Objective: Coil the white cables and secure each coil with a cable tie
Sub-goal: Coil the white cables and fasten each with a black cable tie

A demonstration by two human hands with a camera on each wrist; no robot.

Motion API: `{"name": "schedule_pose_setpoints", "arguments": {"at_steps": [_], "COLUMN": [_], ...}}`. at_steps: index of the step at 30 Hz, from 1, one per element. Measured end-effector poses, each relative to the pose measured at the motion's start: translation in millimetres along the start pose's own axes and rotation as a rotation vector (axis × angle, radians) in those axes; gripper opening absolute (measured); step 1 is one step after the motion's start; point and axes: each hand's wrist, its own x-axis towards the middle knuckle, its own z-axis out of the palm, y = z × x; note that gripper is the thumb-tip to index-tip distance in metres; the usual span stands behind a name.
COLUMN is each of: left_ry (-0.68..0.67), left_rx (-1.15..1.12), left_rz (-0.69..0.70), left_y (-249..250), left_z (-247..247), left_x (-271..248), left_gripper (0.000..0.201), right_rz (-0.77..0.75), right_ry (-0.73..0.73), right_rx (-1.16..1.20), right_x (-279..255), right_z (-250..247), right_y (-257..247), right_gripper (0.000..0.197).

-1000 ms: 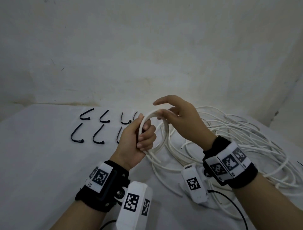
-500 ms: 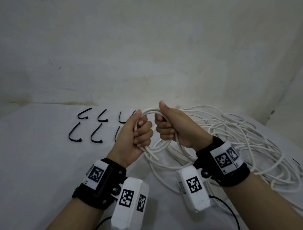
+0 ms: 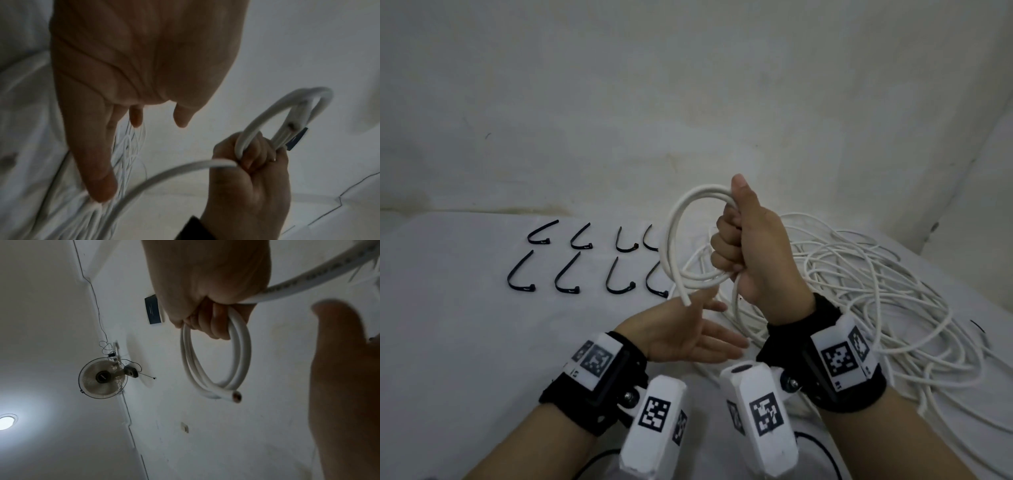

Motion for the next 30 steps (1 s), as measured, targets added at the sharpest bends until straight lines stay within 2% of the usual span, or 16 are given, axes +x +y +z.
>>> {"name": "schedule_pose_setpoints", "arguments": {"at_steps": [2,4,5,7,10,13,19,22,25,30], "left_ry": [-0.066,-0.056,-0.030,0.050,0.148,0.198,0.165,0.171,0.141,0.222], "left_rx": [-0.071,-0.091,-0.110,-0.229,-0.422,-0.491,-0.370,-0.289,-0.209,-0.040], "left_rz": [0.033,0.123,0.165,0.212,0.241,0.243,0.205,0.205,0.237,0.421], "left_y": [-0.9,-3.2,-4.3,-6.8,-5.1,1.5,2.9,3.0,8.1,22.7], "left_z": [11.5,15.9,17.0,14.1,8.5,4.7,6.8,4.0,2.0,-5.4], "left_x": [0.7,3.2,4.2,9.0,13.4,10.0,3.5,3.8,-4.5,-15.1], "left_gripper": [0.044,0.031,0.032,0.050,0.040,0.036,0.010,0.021,0.023,0.029], "right_rz": [-0.010,-0.032,-0.050,-0.080,-0.118,-0.175,-0.191,-0.190,-0.203,-0.192], "right_ry": [0.028,0.070,0.090,0.122,0.162,0.202,0.246,0.268,0.297,0.376], "right_rx": [0.023,0.037,0.042,0.056,0.079,0.108,0.130,0.130,0.142,0.167], "right_x": [-3.8,-6.6,-7.4,-8.5,-11.7,-17.5,-22.0,-22.6,-20.4,-12.7], "right_z": [2.3,3.0,2.8,1.6,0.2,-1.4,-8.7,-11.7,-16.1,-25.0], "right_y": [2.2,3.7,4.0,4.1,4.0,3.2,2.2,1.9,1.0,7.6], "right_gripper": [0.045,0.046,0.047,0.049,0.048,0.049,0.049,0.048,0.048,0.048]}}
